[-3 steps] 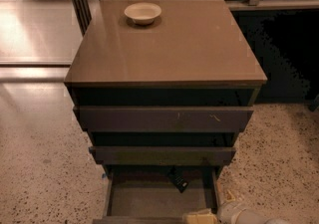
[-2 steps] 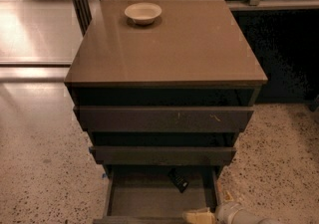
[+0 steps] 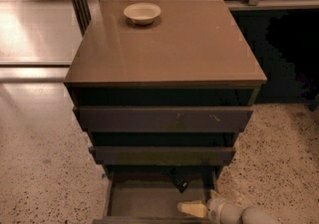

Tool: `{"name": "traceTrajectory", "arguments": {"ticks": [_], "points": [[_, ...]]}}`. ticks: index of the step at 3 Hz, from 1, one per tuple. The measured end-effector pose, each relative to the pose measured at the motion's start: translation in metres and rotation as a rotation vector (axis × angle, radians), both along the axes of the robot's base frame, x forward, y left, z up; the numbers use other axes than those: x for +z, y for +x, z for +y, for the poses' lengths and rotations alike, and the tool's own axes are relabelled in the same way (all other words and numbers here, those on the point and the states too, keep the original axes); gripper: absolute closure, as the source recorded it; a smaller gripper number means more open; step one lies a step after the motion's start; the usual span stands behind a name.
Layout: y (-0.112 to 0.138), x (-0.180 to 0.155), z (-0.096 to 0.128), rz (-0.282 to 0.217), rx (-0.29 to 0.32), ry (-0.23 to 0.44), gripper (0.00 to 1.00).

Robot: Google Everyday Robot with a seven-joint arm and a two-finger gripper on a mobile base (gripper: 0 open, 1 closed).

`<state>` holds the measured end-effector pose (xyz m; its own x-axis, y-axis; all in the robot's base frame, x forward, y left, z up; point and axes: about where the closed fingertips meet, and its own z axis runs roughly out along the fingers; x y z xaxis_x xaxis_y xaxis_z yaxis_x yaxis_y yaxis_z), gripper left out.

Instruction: Pick rxbar chocolate from bottom drawer and place on counter

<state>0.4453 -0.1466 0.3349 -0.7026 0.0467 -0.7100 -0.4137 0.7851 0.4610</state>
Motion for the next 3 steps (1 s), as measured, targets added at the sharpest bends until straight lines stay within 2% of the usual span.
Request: {"name": "traceTrajectory", "arguments": {"ticks": [1,2,3], "points": [[-0.006,-0.003,0.005,0.006,0.005,-0.009,0.0],[0.006,-0.018,0.007,-0.011,0.031,-0.031,0.0],[0.029,-0.039,0.009,-0.038,0.07,-0.081,0.0]]}}
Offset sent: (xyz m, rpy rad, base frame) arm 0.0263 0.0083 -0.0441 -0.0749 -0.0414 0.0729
